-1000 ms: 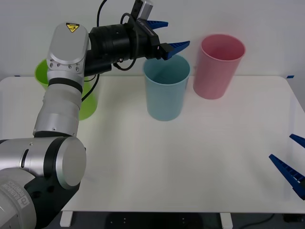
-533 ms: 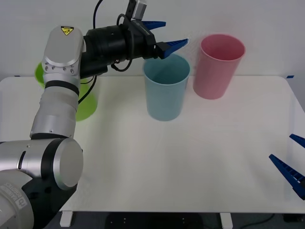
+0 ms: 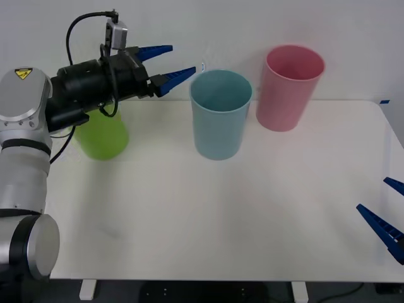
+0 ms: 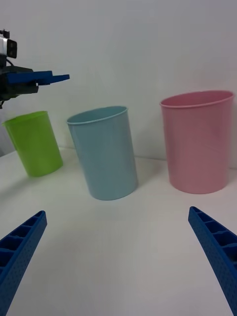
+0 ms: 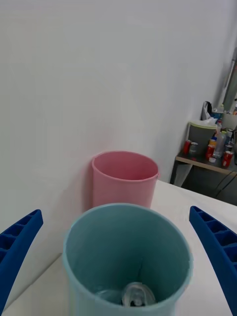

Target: Grasp the object on the table and drop it into the matching bin: aluminum can to the light blue bin, PET bottle to the pink bin.

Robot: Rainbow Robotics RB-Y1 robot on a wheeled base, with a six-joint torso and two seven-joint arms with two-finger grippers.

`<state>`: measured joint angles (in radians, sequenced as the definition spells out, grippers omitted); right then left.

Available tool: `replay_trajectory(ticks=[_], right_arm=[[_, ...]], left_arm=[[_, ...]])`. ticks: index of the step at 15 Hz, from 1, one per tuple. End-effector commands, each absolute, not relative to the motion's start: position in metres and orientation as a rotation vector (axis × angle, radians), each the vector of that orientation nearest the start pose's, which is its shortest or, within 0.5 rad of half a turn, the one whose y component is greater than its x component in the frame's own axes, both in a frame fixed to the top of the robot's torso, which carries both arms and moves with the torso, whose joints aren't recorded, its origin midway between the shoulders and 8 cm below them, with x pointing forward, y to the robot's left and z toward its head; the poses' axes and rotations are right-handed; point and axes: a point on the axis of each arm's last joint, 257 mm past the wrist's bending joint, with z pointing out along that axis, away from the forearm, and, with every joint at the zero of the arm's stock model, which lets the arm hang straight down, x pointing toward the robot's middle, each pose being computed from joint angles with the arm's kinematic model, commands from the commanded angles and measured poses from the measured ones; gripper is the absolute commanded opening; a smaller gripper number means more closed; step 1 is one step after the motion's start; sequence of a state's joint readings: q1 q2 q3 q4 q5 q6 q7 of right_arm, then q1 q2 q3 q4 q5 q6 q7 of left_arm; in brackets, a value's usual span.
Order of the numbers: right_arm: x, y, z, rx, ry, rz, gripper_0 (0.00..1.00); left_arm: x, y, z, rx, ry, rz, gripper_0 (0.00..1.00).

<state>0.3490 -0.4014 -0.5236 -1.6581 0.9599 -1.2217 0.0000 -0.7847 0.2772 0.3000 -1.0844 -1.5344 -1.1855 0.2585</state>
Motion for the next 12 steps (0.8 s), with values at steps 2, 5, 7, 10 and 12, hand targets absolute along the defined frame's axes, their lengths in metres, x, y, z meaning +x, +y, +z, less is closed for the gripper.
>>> replay_trajectory(ticks=[2,5,7,10,12], right_arm=[[0.342,-0.33,-0.169,-0.465,1.441,0.567,1.0],[0.342,-0.33,-0.169,-0.465,1.441,0.567,1.0],[0.342,-0.33,-0.169,-0.465,1.441,0.567,1.0],[0.342,-0.33,-0.169,-0.465,1.441,0.567,1.0],[0.342,-0.33,-0.169,-0.465,1.441,0.567,1.0]], left_arm=[[0.565,0.128,-0.031,0.768,1.299,-0.794,1.0],[0.544,0.163,-0.038,0.74,1.296,-0.768,1.0],[0.531,0.19,-0.045,0.728,1.315,-0.736,1.0],[0.513,0.233,-0.058,0.717,1.364,-0.651,1.0],[0.502,0.259,-0.069,0.714,1.408,-0.599,1.0]])
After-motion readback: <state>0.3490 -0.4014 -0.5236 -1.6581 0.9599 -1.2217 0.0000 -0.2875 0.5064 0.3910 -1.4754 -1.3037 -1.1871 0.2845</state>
